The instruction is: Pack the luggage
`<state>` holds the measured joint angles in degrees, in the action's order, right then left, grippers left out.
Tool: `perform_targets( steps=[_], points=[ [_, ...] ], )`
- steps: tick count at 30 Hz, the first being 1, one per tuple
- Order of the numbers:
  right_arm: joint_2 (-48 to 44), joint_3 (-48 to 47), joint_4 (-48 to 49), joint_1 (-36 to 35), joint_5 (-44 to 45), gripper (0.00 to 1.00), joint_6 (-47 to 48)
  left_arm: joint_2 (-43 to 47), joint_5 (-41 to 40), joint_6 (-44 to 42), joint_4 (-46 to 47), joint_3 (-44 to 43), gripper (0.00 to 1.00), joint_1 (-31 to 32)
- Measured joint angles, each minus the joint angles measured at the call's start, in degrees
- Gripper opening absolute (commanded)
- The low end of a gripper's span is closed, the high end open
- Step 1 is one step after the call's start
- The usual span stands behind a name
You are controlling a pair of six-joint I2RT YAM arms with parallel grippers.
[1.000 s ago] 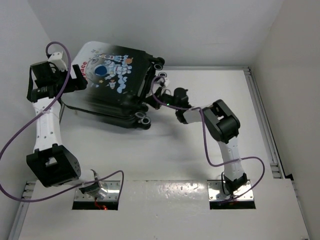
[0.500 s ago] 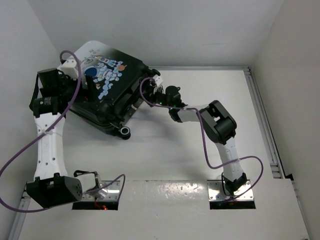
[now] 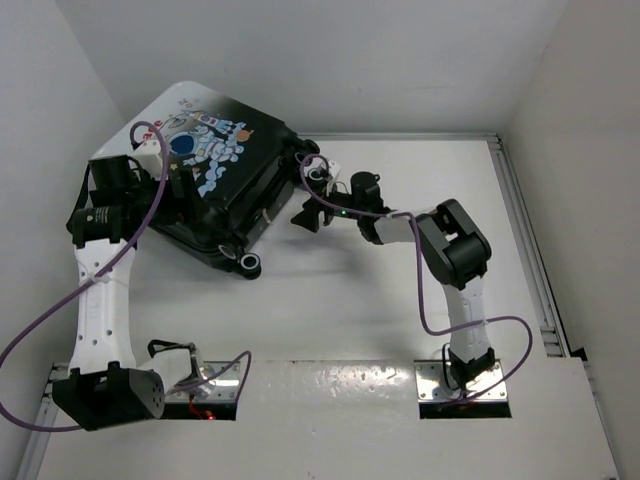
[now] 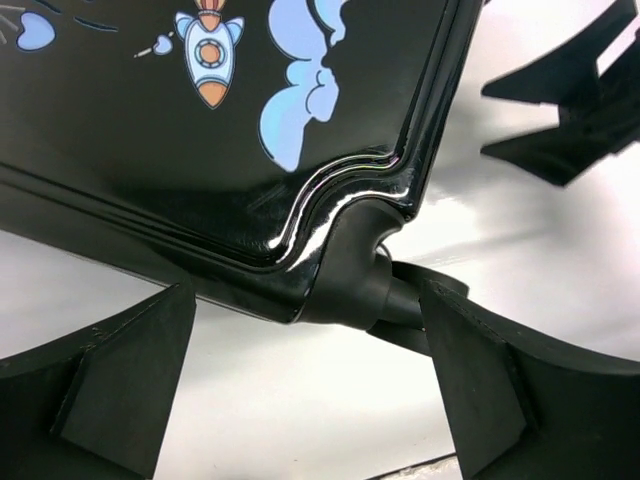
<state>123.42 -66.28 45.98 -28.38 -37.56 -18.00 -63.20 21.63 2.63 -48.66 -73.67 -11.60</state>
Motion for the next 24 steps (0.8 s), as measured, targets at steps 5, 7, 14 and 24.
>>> perform_targets(
  steps=[5,7,14,24],
  points=[
    [-3.08,-0.44,-5.29,-3.32,-1.55,0.79,0.74,1.81,-0.46,2.23,0.33,1.57,1.00,0.76],
    [-3.08,-1.66,-7.50,-4.94,-1.27,0.81,1.03,2.69,-0.48,3.17,0.31,2.64,1.00,1.03],
    [-0.96,-7.39,-10.54,-9.20,2.58,0.82,1.33,5.42,-5.68,7.15,0.17,3.72,1.00,2.64],
    [7.10,-15.21,-14.10,-10.34,10.19,0.71,2.14,7.82,-10.10,8.68,-0.59,4.87,1.00,4.13]
  ],
)
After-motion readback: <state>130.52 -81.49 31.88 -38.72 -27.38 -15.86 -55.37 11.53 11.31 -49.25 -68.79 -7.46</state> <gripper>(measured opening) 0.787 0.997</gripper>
